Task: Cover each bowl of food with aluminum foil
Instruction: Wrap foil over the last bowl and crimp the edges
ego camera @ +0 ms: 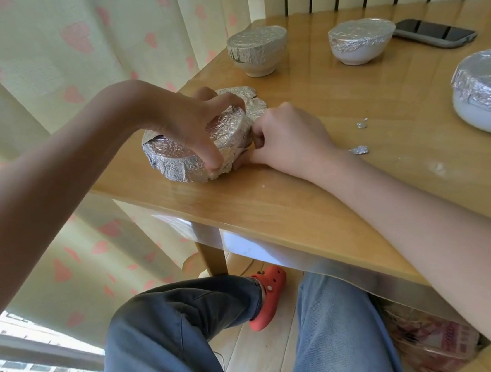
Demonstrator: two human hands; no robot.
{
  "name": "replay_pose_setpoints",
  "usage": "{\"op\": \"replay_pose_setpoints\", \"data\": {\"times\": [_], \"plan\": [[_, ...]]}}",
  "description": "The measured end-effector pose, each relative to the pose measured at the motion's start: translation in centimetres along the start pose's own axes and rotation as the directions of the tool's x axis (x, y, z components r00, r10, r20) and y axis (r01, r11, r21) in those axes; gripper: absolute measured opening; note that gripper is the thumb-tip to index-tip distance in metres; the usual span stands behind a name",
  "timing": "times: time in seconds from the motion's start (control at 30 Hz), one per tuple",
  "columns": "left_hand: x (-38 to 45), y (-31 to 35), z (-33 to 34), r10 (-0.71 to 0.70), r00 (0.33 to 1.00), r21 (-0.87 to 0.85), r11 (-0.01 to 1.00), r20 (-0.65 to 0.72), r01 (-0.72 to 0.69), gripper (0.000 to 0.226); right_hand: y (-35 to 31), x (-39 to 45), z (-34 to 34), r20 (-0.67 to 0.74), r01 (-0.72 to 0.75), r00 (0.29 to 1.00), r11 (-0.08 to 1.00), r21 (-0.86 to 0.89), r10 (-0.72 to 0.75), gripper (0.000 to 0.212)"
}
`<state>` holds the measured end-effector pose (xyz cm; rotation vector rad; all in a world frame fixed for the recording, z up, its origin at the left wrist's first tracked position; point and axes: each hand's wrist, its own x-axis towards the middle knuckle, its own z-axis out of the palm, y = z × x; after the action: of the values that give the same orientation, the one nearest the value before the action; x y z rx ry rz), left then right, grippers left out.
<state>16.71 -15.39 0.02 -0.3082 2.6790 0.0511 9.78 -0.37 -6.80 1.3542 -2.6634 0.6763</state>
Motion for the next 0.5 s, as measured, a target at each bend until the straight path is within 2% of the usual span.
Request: {"op": "replay_pose_setpoints", "data": {"times": [0.13, 0.23, 0.33, 0.4, 0.5], "plan": [[0.0, 0.0, 0.0, -0.006, 1.000, 0.002, 1.000, 0.004, 0.006, 0.112, 0.1, 0.2, 0.1, 0.040, -0.057, 0.998, 0.997, 0.056, 0.055, 0.049], [0.0, 0.0, 0.0, -0.009, 1.000, 0.010, 1.000, 0.016, 0.009, 0.113, 0.7, -0.3, -0.7, 0.076, -0.081, 0.995, 0.989, 0.124, 0.071, 0.037], [-0.1, -0.1, -0.2, -0.013, 0.999, 0.004, 1.000, 0.032, 0.013, 0.112, 0.6, -0.7, -0.5, -0.072, -0.134, 0.982, 0.910, 0.392, 0.175, 0.035], [-0.2, 0.0, -0.2, -0.012, 1.000, 0.001, 1.000, 0.026, 0.012, 0.112, -0.4, -0.7, 0.2, -0.107, -0.058, 0.986, 0.863, 0.502, 0.128, 0.047], [-0.1, 0.1, -0.2, -0.012, 1.000, 0.019, 1.000, 0.006, 0.012, 0.117, -1.0, -0.5, 1.3, -0.080, 0.023, 0.996, 0.837, 0.546, 0.025, 0.054]]}}
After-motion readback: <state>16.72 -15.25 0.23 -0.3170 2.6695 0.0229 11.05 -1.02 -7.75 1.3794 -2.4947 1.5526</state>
